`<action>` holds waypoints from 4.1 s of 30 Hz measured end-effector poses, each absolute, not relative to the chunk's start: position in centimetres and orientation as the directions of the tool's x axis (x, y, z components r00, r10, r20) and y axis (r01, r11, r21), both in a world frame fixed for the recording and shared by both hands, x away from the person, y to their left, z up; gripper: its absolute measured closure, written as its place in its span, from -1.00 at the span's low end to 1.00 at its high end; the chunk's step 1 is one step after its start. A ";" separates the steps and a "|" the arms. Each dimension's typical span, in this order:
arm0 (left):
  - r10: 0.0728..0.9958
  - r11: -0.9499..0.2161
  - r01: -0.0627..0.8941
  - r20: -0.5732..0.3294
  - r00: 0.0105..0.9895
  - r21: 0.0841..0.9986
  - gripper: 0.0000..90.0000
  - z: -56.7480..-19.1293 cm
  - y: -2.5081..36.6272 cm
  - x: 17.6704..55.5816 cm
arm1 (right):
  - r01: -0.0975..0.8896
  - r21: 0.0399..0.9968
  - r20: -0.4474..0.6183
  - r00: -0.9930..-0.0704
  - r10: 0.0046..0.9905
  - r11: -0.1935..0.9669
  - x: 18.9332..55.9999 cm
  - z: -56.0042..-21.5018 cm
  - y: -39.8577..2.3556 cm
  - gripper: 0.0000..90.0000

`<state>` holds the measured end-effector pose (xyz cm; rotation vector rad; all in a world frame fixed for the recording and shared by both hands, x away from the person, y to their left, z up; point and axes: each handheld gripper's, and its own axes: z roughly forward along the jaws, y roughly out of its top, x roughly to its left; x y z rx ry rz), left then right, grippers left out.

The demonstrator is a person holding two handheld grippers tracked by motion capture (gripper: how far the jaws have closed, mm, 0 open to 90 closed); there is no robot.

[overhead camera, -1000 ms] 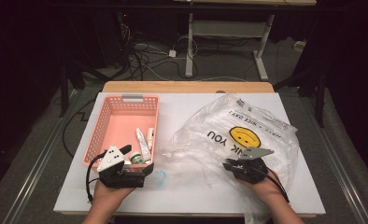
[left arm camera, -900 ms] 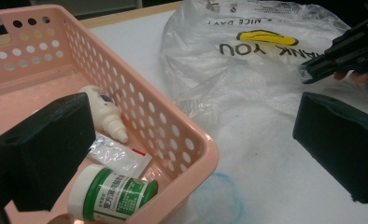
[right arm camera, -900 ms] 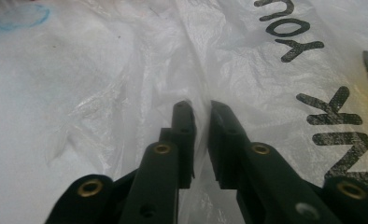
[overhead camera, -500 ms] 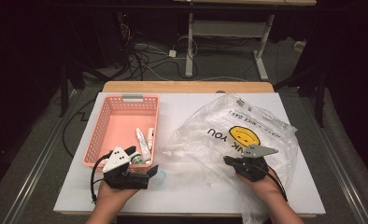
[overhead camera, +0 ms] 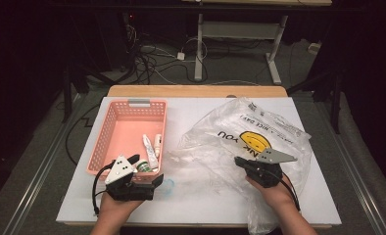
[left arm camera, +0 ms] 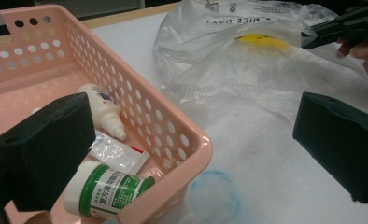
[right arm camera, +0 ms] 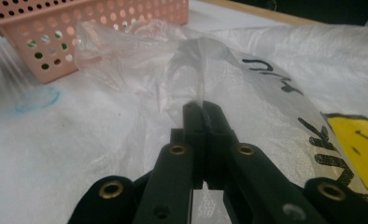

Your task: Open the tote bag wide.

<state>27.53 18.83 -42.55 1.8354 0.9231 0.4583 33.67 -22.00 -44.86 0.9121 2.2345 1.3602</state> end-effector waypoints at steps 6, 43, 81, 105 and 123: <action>0.766 -0.214 0.393 -0.096 0.636 0.894 -1.00 -42.7 18.8 27.8 | 0.308 0.907 0.015 -0.708 0.706 0.289 33.9 -43.6 -21.7 1.00; 0.811 -0.188 0.414 -0.097 0.577 0.891 -1.00 -42.6 20.8 28.3 | 0.134 0.984 -0.018 -0.566 0.824 0.113 35.0 -38.1 -24.2 1.00; 0.817 -0.183 0.392 -0.082 0.571 0.902 -1.00 -40.5 21.0 29.6 | 0.034 0.999 -0.011 -0.505 0.863 0.033 36.8 -35.1 -20.4 1.00; 0.889 -0.240 0.709 -0.144 0.435 0.663 -0.66 -40.8 21.6 40.7 | 0.008 0.998 -0.050 -0.488 0.872 0.062 34.5 -34.9 -21.6 1.00; 0.911 -0.282 0.882 -0.183 0.370 0.377 -0.32 -44.4 20.2 44.9 | 0.051 0.993 -0.066 -0.541 0.839 0.110 34.2 -36.8 -22.8 1.00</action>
